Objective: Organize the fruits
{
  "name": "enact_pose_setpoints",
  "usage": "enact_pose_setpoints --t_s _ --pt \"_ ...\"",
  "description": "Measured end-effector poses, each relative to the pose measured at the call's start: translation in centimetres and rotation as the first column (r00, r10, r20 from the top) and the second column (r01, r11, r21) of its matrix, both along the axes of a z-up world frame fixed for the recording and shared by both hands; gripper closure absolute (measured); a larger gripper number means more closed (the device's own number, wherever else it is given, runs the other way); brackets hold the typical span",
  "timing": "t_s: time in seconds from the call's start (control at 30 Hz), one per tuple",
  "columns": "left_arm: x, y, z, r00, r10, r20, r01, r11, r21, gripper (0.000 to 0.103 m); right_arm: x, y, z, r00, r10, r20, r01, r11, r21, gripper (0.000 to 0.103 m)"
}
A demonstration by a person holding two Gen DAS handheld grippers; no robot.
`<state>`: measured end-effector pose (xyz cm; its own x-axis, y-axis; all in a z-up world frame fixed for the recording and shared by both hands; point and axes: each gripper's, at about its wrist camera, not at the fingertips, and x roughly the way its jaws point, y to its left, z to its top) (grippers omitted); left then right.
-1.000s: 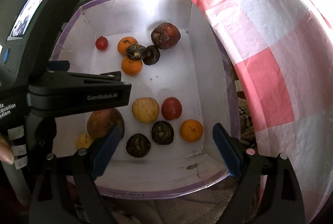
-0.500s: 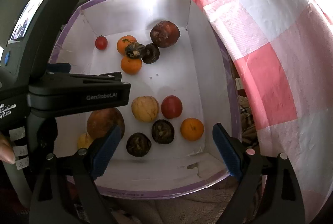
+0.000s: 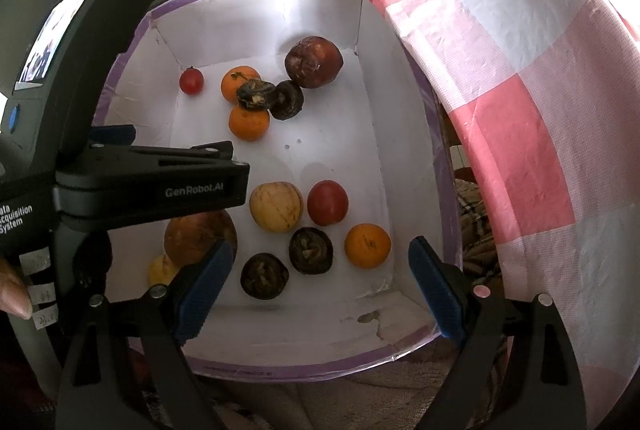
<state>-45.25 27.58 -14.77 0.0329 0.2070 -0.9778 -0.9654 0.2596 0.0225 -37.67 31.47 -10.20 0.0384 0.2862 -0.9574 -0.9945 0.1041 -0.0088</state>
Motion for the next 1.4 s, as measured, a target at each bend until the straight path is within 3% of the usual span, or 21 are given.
enact_pose_setpoints --t_s 1.4 --pt "-0.3 0.0 -0.1 1.000 0.024 0.012 -0.024 1.000 0.016 0.001 0.6 -0.2 -1.3 1.000 -0.014 -0.022 0.013 1.000 -0.026 0.016"
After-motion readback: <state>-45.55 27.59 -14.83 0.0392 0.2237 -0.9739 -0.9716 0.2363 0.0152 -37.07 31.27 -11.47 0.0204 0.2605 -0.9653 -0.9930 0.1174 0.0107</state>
